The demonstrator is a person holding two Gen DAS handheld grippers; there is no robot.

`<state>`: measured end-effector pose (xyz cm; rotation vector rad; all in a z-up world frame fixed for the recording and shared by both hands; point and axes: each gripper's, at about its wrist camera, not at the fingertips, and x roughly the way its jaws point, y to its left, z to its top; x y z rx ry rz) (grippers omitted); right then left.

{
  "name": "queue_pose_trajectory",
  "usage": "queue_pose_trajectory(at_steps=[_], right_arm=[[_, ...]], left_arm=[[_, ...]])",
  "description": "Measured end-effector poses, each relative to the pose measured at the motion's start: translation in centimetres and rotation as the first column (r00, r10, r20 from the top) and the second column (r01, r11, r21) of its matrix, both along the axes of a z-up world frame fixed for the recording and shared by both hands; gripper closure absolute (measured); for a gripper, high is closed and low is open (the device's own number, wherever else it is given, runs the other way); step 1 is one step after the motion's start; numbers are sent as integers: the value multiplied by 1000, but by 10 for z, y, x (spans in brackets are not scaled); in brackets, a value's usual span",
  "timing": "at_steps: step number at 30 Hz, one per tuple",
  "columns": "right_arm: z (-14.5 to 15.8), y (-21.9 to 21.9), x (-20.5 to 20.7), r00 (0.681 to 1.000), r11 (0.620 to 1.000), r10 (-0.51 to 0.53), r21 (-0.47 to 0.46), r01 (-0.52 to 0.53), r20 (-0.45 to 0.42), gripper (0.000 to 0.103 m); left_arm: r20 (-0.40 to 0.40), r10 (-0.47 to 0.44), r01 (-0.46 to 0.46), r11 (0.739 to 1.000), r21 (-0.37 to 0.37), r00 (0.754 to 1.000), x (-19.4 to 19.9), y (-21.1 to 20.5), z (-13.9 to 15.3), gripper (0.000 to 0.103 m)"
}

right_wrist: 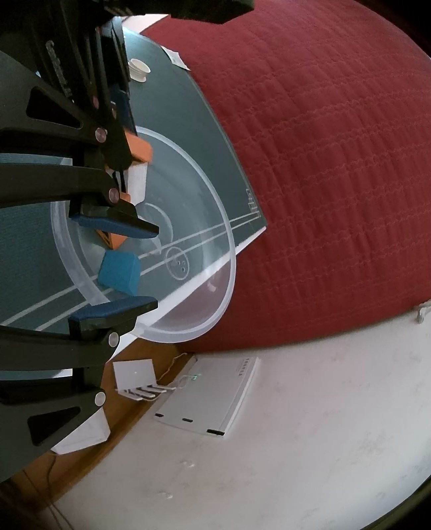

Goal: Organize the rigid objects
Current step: 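Release the orange pieces into the bowl, opening both grippers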

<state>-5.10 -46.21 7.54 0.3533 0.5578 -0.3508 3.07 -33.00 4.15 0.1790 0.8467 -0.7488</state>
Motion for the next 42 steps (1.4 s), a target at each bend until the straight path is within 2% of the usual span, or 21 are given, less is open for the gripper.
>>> queue_pose_trajectory(at_steps=[1,5,6,8,10,15,20,34,37,42], right_arm=[[0,0,1,1000,1000,0,0,0,0,65],[1,1,0,1000,1000,0,-3,0,-1,65],[1,2,0,1000,1000,0,-4,0,-1,65],[1,1,0,1000,1000,-1,-3,1,-1,65],[1,1,0,1000,1000,-3,-3,3,-1,65],[1,1,0,1000,1000,-2,-3,2,-2,65],[1,1,0,1000,1000,-2,-2,2,-3,65],[2,2,-1,1000,1000,-10,-18,10,-12,65],[3,3,-2,1000,1000,-13,-27,13,-14,58],[4,6,-2,1000,998,-16,-55,15,-13,57]], left_arm=[[3,9,-9,1000,1,1000,1,3,1,58],[55,52,-52,999,4,997,6,12,4,54],[78,65,-66,998,10,995,7,13,6,51],[121,93,-96,995,18,988,10,16,8,36],[139,117,-122,992,25,983,16,18,9,35],[125,169,-171,985,3,978,25,31,11,27],[136,206,-207,978,-5,969,23,43,15,9],[151,302,-309,951,23,941,24,68,7,5],[154,328,-335,942,20,932,24,77,7,4],[158,373,-380,925,16,914,26,96,5,2]])
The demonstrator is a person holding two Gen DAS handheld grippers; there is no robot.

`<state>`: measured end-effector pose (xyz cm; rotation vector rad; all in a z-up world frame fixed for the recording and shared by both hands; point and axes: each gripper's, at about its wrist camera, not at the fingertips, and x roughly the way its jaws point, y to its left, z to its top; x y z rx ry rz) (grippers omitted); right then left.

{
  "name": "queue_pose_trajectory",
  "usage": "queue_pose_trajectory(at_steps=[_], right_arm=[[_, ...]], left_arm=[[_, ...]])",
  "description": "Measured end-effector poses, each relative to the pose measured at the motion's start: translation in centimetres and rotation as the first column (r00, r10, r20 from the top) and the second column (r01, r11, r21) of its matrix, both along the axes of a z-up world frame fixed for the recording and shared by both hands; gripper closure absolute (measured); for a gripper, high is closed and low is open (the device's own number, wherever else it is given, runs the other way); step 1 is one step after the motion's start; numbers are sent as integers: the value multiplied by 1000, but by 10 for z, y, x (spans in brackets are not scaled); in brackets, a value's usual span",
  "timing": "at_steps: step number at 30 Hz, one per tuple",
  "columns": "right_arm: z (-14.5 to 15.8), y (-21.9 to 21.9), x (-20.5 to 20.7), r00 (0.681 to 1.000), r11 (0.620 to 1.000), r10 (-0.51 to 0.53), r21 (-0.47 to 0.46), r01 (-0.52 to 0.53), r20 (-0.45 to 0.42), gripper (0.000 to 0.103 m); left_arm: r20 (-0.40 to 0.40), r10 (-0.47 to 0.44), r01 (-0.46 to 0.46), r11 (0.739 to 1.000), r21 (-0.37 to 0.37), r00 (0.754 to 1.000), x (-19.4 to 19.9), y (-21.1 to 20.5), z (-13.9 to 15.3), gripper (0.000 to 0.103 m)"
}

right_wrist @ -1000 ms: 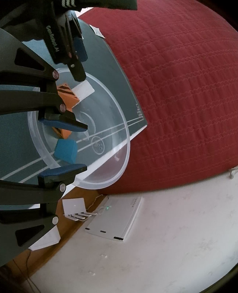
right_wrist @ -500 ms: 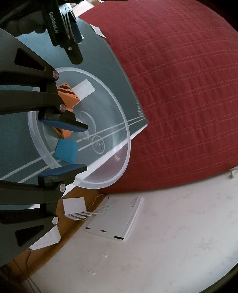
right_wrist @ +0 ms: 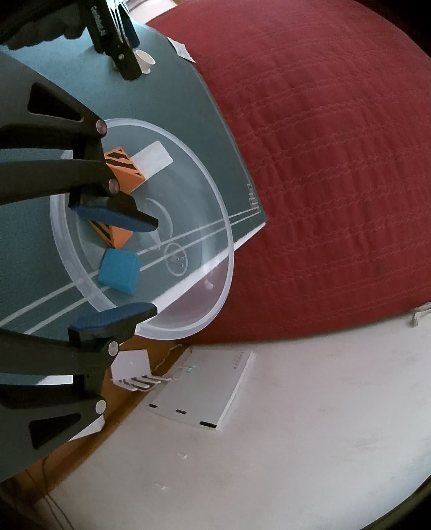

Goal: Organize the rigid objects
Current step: 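Release the orange pieces into the bowl, opening both grippers, then move both tools away from the bowl back over the block pile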

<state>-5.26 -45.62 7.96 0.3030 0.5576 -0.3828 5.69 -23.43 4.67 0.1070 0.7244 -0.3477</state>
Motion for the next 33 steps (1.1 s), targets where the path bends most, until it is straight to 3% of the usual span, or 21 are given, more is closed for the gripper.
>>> queue_pose_trajectory(at_steps=[17,28,33], right_arm=[[11,18,0,1000,992,-13,-124,15,14,45],[26,38,3,998,994,48,-103,-44,32,43],[37,51,9,993,992,102,-82,-97,57,37]], left_arm=[[5,202,-202,979,-31,979,12,91,7,1],[2,352,-352,936,-21,936,30,155,3,1],[9,429,-429,903,-21,903,42,186,4,1]])
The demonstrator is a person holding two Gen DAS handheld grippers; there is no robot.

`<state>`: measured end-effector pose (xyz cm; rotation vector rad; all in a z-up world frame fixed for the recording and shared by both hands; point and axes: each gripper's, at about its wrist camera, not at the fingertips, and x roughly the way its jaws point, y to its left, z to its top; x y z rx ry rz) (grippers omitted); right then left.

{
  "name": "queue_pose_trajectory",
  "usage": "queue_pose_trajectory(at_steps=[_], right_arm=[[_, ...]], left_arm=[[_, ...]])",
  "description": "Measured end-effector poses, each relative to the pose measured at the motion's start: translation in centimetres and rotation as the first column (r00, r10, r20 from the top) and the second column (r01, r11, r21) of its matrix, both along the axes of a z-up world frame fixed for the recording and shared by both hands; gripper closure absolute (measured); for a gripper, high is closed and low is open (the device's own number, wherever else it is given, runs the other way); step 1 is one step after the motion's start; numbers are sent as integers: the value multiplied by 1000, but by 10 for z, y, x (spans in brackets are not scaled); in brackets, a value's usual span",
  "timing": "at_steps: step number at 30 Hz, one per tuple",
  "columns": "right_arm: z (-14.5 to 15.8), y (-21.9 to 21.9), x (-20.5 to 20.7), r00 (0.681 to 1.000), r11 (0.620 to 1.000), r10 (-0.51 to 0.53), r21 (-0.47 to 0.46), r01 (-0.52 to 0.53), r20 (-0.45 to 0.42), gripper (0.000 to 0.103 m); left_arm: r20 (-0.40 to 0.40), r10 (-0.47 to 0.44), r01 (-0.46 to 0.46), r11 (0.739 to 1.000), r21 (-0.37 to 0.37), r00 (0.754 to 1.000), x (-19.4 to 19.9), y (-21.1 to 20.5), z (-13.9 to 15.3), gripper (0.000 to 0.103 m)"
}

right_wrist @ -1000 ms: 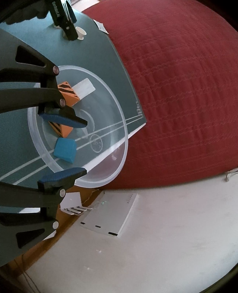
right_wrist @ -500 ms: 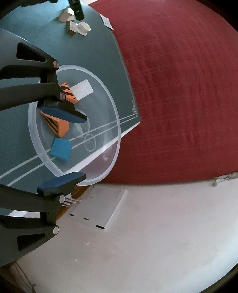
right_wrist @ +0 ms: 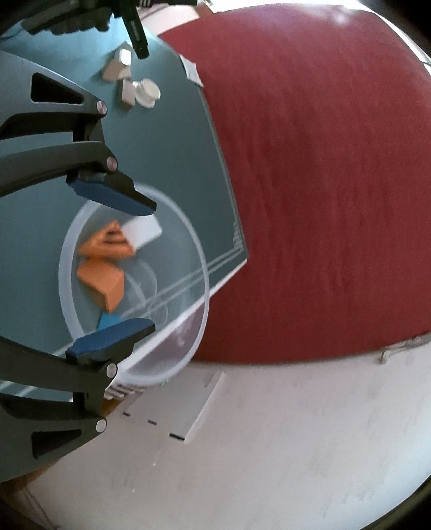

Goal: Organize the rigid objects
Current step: 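Move both tools away from the bowl back over the block pile, then grasp the white-and-black triangle with the left gripper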

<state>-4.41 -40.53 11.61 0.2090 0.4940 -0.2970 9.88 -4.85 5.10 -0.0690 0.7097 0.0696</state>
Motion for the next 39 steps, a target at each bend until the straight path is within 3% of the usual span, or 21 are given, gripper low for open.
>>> queue_pose_trajectory(at_steps=[11,23,27,29,34,39], right_arm=[[-9,36,24,990,988,135,83,-132,-39,37],[-17,85,39,966,968,236,113,-224,-102,37],[-22,96,46,956,961,264,120,-249,-126,37],[-25,101,50,950,957,279,124,-263,-138,37],[-33,114,61,929,941,325,160,-299,-178,37],[-41,129,75,902,924,371,185,-335,-219,37]], left_arm=[[-5,137,-137,990,20,991,29,51,-5,1],[-76,121,-118,992,39,990,44,54,-31,3],[-96,94,-94,996,6,991,46,57,-34,19],[-111,78,-81,996,-21,991,47,59,-37,37],[-114,55,-61,997,-54,992,44,62,-39,63],[-103,43,-50,996,-67,994,36,62,-37,67]])
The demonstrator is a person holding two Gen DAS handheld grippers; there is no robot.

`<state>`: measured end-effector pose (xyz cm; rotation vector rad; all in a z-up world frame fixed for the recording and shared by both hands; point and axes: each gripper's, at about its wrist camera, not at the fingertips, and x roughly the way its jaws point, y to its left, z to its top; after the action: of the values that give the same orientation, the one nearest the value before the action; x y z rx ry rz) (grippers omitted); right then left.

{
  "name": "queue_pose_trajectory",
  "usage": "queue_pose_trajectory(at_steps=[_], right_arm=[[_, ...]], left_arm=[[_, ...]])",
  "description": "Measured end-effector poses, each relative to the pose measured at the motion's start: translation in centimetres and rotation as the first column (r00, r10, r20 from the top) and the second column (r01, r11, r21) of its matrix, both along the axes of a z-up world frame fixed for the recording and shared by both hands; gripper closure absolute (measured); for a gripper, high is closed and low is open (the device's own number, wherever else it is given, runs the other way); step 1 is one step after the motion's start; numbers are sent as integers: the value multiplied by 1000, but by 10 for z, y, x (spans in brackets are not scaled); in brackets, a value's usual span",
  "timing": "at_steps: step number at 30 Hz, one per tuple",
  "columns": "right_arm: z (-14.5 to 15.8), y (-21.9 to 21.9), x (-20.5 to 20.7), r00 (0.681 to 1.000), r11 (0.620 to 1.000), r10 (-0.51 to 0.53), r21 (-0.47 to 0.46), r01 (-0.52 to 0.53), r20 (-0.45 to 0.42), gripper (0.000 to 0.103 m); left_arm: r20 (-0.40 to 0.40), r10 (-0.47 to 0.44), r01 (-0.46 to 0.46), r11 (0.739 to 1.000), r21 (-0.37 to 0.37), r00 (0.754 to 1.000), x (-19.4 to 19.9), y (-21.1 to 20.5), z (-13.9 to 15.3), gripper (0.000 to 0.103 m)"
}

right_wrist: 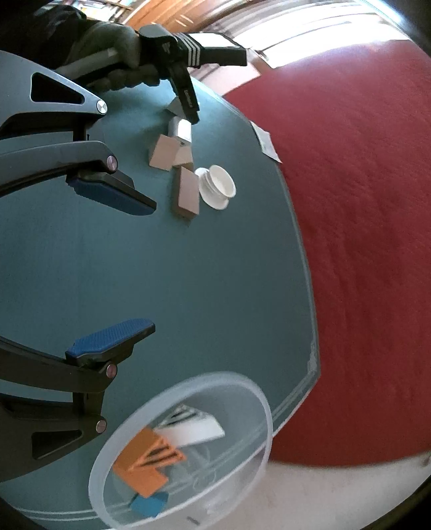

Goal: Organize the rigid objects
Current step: 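Grasp the white-and-black triangle with the left gripper, then move the right gripper to the brown plank while the left gripper holds the triangle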

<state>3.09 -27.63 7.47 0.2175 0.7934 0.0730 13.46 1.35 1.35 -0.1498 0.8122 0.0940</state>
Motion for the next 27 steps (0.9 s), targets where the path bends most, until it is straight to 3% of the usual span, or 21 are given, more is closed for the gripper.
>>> queue_pose_trajectory(at_steps=[9,17,27], right_arm=[[-12,25,37,994,996,78,53,-74,-80,37],[-21,61,72,983,988,145,76,-137,-111,37],[-30,88,103,983,990,142,31,-139,-120,36]], left_arm=[[47,50,-49,999,-15,998,-15,12,12,69],[61,68,-66,997,-26,996,-16,18,15,78],[54,67,-65,997,-39,996,-14,22,16,78]])
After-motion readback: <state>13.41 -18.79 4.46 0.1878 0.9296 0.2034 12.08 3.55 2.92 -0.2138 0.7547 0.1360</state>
